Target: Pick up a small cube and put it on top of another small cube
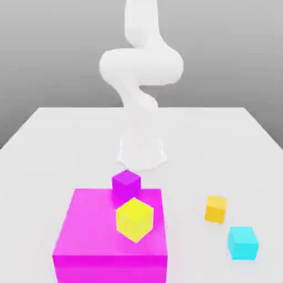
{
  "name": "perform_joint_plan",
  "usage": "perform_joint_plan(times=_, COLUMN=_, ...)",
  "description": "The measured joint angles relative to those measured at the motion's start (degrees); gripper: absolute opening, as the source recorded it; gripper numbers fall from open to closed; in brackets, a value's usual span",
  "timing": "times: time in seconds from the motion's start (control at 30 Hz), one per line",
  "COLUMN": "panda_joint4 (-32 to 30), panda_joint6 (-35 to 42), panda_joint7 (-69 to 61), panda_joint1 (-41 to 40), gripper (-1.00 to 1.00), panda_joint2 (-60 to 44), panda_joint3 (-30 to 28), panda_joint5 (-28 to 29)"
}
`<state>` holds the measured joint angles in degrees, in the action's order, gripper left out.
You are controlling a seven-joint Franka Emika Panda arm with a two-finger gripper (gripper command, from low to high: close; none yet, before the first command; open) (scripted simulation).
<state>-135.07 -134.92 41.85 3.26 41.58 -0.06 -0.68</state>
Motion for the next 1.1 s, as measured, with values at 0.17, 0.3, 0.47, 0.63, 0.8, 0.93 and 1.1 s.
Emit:
perform_joint_plan(times=0.17, panda_joint4=-7.48, panda_joint6=-7.36, panda_joint7=-9.44, panda_joint1=7.48, gripper=0.0, panda_joint2=-10.3, panda_joint3=0.32, panda_joint5=-1.56)
perform_joint_plan(times=0.3, panda_joint4=-13.33, panda_joint6=-13.12, panda_joint7=-16.76, panda_joint1=13.04, gripper=0.0, panda_joint2=-18.43, panda_joint3=1.19, panda_joint5=-2.61)
perform_joint_plan(times=0.47, panda_joint4=-21.01, panda_joint6=-20.9, panda_joint7=-25.9, panda_joint1=19.51, gripper=0.0, panda_joint2=-29.4, panda_joint3=3.42, panda_joint5=-3.22)
perform_joint_plan(times=0.63, panda_joint4=-28.28, panda_joint6=-29.05, panda_joint7=-31.89, panda_joint1=23.86, gripper=0.0, panda_joint2=-40.76, panda_joint3=6.52, panda_joint5=0.18)
perform_joint_plan(times=0.8, panda_joint4=-27.6, panda_joint6=-37.39, panda_joint7=-29.58, panda_joint1=26.84, gripper=0.0, panda_joint2=-51.19, panda_joint3=3.35, panda_joint5=5.06)
perform_joint_plan(times=0.93, panda_joint4=-26.62, panda_joint6=-41.97, panda_joint7=-28.8, panda_joint1=28.66, gripper=-1.0, panda_joint2=-56.78, panda_joint3=1.33, panda_joint5=6.04)
perform_joint_plan(times=1.1, panda_joint4=-26.49, panda_joint6=-42.48, panda_joint7=-28.54, panda_joint1=28.93, gripper=-1.0, panda_joint2=-57.5, panda_joint3=1.04, panda_joint5=6.3)
